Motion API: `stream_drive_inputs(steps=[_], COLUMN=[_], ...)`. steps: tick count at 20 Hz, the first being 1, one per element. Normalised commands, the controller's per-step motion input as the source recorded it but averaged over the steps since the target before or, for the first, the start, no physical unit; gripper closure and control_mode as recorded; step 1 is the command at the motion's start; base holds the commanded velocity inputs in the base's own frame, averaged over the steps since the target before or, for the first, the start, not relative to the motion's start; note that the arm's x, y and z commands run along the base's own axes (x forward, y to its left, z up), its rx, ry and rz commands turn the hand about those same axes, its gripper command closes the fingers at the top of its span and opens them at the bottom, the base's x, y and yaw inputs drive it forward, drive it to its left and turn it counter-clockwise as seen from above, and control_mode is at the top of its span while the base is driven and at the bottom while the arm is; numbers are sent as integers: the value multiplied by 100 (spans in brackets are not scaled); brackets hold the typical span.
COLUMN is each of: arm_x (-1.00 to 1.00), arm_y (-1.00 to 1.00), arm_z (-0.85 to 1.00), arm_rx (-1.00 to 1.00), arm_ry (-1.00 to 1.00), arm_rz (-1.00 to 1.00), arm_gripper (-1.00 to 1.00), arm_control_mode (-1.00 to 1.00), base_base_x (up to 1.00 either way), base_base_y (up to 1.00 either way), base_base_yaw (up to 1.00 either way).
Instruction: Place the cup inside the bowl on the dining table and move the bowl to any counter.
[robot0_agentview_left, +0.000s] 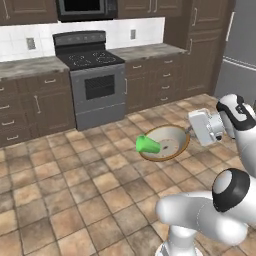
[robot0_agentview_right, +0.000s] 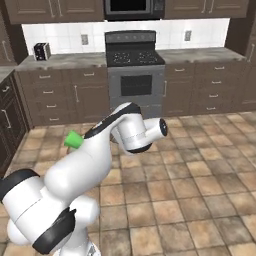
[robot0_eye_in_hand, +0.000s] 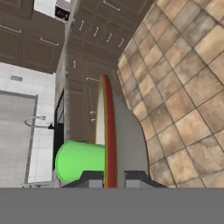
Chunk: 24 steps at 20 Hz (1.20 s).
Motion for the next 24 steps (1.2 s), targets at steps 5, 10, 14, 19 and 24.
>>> stream_drive_inputs(steps=[5, 10, 14, 19, 24], arm_x=[0, 0, 0, 0, 0], arm_y=[0, 0, 0, 0, 0], arm_z=[0, 0, 0, 0, 0], arm_rx=[0, 0, 0, 0, 0], arm_ry=[0, 0, 0, 0, 0], arm_rz=[0, 0, 0, 0, 0], arm_gripper=[100, 100, 100, 100, 100], arm_control_mode=[100, 100, 100, 100, 100], base_base_x=[25, 33, 43, 52, 77], base_base_y=[43, 44, 38, 3, 0], base_base_yaw=[30, 29, 28, 16, 3])
